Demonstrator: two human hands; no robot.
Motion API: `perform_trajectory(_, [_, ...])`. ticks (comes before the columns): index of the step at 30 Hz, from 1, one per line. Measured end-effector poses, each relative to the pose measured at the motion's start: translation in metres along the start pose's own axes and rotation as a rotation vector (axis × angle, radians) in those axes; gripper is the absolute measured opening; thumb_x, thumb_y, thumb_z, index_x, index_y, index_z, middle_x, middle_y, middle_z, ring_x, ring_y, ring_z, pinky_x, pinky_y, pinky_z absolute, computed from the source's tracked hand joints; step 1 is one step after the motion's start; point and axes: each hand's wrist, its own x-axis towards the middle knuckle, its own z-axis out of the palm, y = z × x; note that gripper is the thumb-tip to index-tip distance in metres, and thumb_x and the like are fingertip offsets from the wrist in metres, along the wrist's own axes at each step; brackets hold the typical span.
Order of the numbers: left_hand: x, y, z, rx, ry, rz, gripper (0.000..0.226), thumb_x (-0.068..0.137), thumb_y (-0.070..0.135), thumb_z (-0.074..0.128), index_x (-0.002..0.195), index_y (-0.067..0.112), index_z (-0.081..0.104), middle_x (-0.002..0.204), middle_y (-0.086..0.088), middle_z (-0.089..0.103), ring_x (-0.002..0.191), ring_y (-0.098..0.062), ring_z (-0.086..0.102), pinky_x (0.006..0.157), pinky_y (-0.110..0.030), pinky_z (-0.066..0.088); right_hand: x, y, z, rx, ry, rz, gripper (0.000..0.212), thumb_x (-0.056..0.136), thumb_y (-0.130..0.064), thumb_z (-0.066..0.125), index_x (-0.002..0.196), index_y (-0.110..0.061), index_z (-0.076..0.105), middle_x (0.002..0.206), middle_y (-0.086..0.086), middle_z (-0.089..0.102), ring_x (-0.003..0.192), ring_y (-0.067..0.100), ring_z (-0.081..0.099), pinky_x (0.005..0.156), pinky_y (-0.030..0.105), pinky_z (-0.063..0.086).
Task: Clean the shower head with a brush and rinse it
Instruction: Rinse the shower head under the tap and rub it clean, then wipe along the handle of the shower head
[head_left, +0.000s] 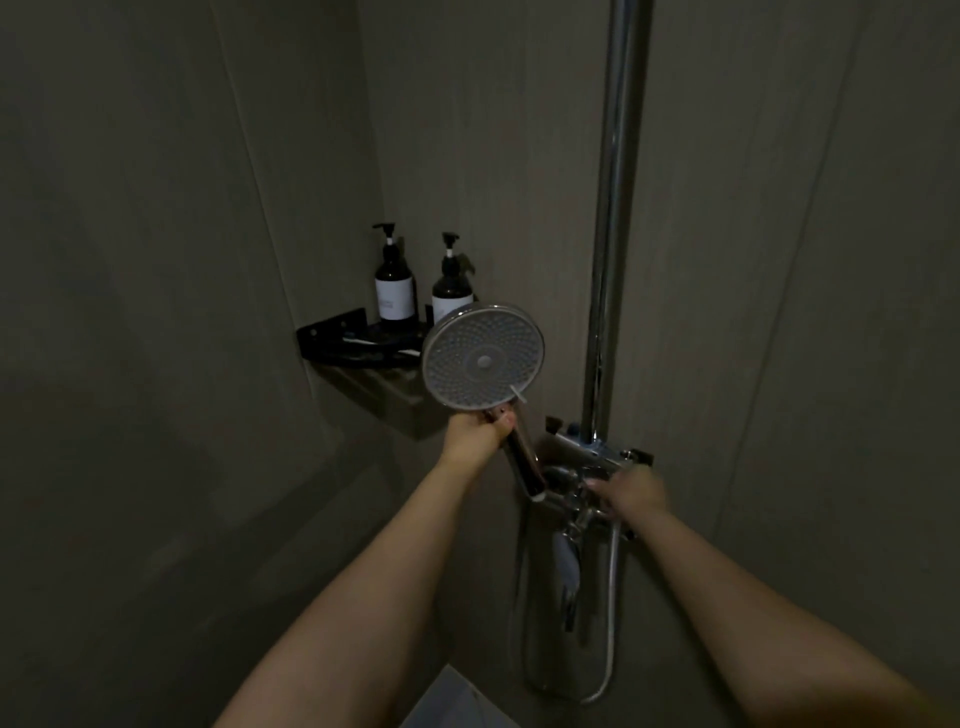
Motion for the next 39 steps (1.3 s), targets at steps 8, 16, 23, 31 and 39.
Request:
perform_trajectory(8, [0.01,0.002,0.026,0.017,-0.029,0.029,0.019,0.088,-0.007,0.052,0.105,-0.003,0.061,0.107,-0.017,0.061,0.101,-0.024,0.057,0.101,-0.045,0.044,0.082,0.074,0.043,0.151,-0.156,0.091,0.012,0.081,-0.014,0.065,0.092,-0.01,0.065,0.111,0.024,0.065,0.098,0.033,0.062,0.09,0.041,0.051])
perform_trajectory(16, [0.009,0.004,0.029,-0.008,-0.067,0.007,0.028,0.089,-0.008,0.05,0.116,-0.013,0.056,0.123,-0.027,0.059,0.097,-0.026,0.06,0.079,-0.028,0.052,0.039,0.057,0.03,0.726,0.029,0.138,0.029,0.092,0.009,0.044,0.07,-0.01,0.045,0.064,0.007,0.047,0.057,0.015,0.043,0.052,0.024,0.042])
perform_trajectory(23, [0.006,0.004,0.028,-0.066,-0.091,0.027,0.03,0.089,-0.01,0.047,0.118,-0.016,0.052,0.124,-0.031,0.056,0.056,0.001,0.064,0.064,-0.016,0.054,0.045,0.02,-0.008,0.959,0.236,0.113,0.03,0.09,-0.019,0.056,0.117,-0.013,0.044,0.085,0.006,0.054,0.072,0.022,0.055,0.06,0.026,0.053])
perform_trajectory(31, [-0.001,0.019,0.025,-0.065,-0.087,0.022,0.029,0.09,-0.009,0.047,0.117,-0.018,0.053,0.092,-0.012,0.061,0.063,-0.006,0.061,0.058,-0.011,0.051,0.028,-0.03,-0.074,0.606,0.09,-0.297,0.016,0.1,-0.027,0.034,0.104,-0.015,0.045,0.075,0.004,0.048,0.053,0.008,0.046,0.05,0.021,0.037])
perform_trajectory(39, [0.001,0.066,-0.002,-0.271,0.071,0.106,0.017,0.096,0.009,0.047,0.083,0.018,0.053,0.082,-0.005,0.058,0.086,-0.025,0.059,0.087,-0.045,0.051,0.002,-0.051,-0.071,0.497,-0.071,-0.41,0.046,0.1,-0.033,0.034,0.064,-0.01,0.052,0.028,-0.004,0.037,0.023,0.002,0.029,0.031,0.013,0.025])
